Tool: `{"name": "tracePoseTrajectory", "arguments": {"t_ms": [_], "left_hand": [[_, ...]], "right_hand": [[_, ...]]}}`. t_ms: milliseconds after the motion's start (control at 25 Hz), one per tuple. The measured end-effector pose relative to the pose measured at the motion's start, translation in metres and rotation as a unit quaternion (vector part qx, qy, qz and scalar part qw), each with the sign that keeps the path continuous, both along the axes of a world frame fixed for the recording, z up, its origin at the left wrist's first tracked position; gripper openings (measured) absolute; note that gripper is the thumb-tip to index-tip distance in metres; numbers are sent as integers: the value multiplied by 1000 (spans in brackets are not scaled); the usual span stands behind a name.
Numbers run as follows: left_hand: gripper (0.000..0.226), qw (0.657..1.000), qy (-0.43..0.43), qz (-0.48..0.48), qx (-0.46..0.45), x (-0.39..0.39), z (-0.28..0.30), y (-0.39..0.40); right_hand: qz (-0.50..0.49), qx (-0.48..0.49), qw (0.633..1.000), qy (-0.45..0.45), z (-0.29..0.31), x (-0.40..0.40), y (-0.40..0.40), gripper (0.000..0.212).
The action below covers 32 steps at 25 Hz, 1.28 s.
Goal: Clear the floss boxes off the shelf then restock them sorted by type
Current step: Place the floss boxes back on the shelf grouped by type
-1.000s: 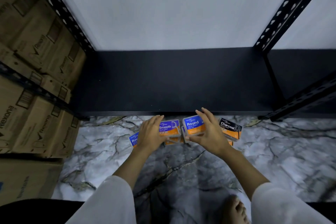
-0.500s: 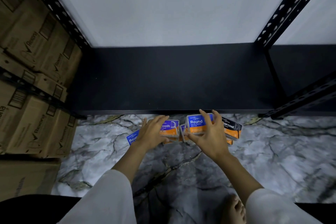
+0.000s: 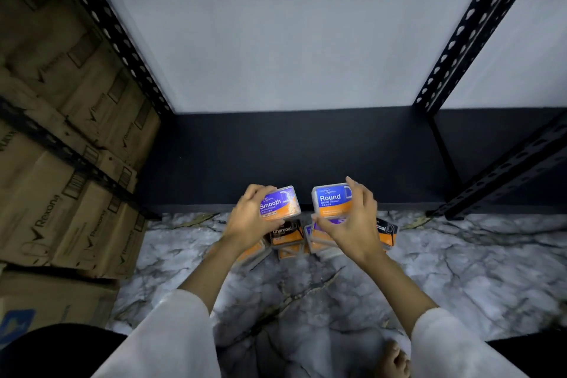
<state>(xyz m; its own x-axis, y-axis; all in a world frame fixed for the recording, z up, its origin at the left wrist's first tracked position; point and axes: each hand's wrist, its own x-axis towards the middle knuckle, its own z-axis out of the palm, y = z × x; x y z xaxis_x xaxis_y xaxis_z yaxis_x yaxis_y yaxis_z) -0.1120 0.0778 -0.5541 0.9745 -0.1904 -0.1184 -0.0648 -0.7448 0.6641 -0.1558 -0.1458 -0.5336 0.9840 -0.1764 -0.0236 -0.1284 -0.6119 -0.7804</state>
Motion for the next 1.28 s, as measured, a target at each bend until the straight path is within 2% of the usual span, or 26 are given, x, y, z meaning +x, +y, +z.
{"name": "tracePoseTrajectory", "arguments": {"t_ms": [280,520,640,920,1160,1280], "left_hand": [[73,987,-156,-23,-17,-17,161,16],[72,953,-298,-45,-30,-35,314,17],[72,935,-351,-42,-43,-31,372,18],[65,900,-435,13,-31,27,451,60],[63,885,-449,79,92,126,479,115],[65,876,-448,96,151,169,480,134]], "right_hand": [[10,20,987,-158,160,-8,10,98],[24,33,962,-271,288,-21,7,94],[22,26,948,-316,337,-12,6,96],[25,15,925,-380,415,64,28,92],[7,-35,930,-365,439,177,59,89],[0,-52,943,-329,443,228,72,90]]}}
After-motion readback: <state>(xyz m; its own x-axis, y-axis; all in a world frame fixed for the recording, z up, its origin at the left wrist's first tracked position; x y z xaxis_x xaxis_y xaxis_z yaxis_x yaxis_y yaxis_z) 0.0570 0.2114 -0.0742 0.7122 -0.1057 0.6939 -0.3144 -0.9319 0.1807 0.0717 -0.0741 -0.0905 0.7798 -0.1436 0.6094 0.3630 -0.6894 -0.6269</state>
